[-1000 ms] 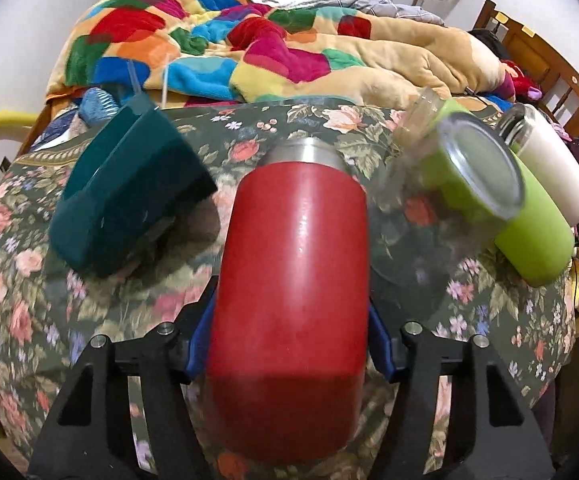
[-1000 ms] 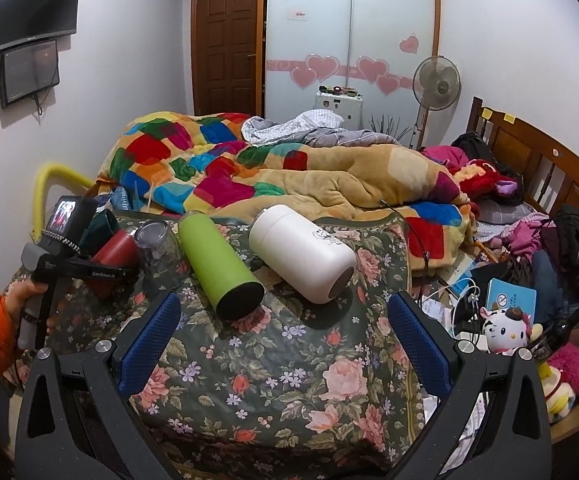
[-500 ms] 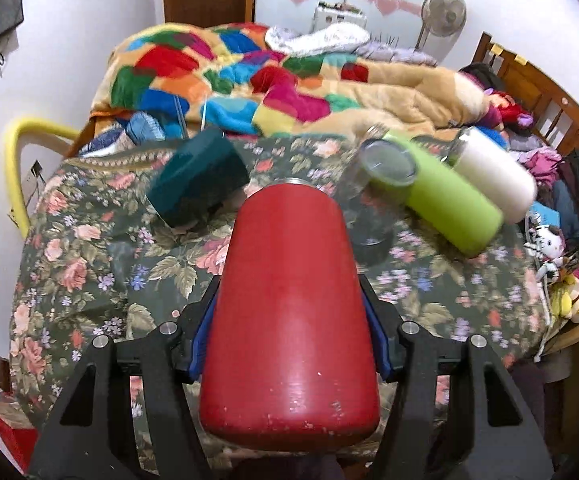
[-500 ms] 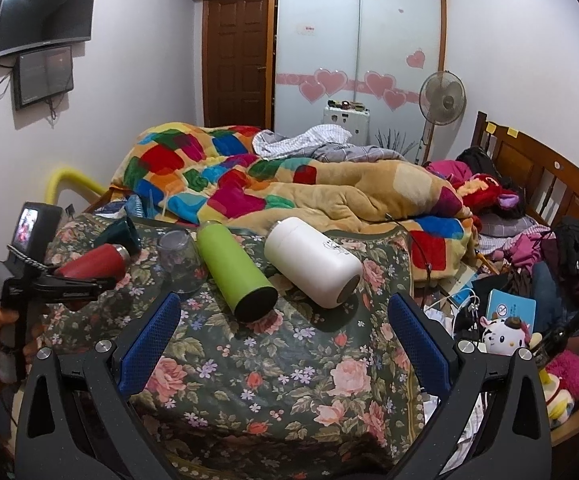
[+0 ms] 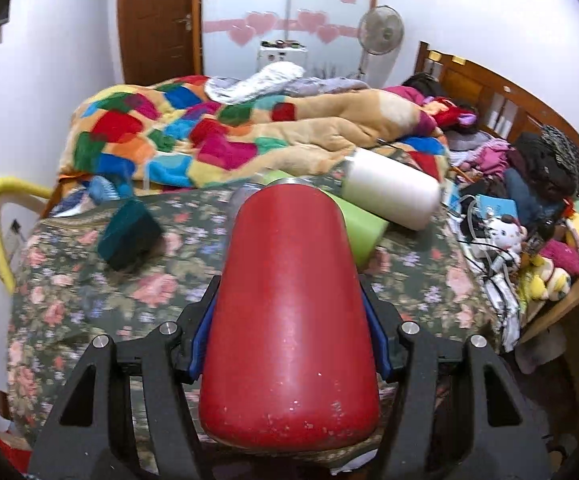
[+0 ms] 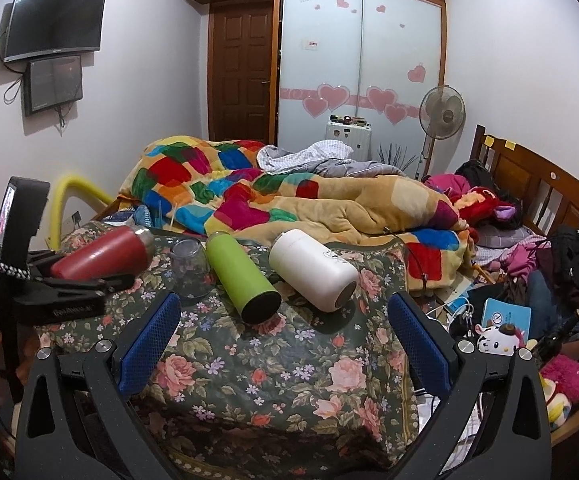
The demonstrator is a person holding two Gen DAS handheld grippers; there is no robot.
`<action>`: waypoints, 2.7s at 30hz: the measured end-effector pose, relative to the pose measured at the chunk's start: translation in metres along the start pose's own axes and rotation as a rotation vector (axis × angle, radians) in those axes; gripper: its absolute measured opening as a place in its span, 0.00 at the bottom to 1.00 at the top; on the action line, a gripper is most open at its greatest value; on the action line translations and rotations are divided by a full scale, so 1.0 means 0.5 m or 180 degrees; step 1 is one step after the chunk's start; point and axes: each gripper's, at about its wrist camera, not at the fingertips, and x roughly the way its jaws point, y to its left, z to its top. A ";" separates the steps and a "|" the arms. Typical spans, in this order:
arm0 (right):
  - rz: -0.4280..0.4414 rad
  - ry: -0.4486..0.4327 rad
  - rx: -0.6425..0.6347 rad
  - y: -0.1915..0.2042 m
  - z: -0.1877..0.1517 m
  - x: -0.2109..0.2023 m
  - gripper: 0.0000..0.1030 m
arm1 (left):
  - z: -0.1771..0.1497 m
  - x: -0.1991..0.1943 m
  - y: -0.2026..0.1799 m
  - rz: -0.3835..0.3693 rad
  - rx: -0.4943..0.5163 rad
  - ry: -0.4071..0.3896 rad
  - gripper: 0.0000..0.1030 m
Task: Flip cup upright
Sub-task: 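Lift the red bottle with the left gripper and tilt it upright, then grasp the red bottle with the right gripper while the left gripper releases it, then lower the red bottle upright onto the bed and open the right gripper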
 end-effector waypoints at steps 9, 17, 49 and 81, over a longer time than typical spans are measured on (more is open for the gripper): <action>-0.0055 0.0143 0.0004 -0.013 -0.023 0.014 1.00 | -0.052 0.144 -0.064 -0.0033 0.0073 0.0347 0.59; -0.0024 0.0374 -0.0022 -0.017 -0.047 0.047 1.00 | -0.096 0.216 -0.083 0.0068 0.0108 0.0512 0.59; 0.0878 0.1727 0.0334 0.093 -0.075 0.329 0.91 | -0.143 0.010 0.072 0.0661 -0.0206 0.0139 0.88; 0.1035 0.1531 -0.0053 0.156 -0.002 0.317 0.58 | -0.128 -0.029 0.080 0.0725 -0.0379 -0.0095 0.88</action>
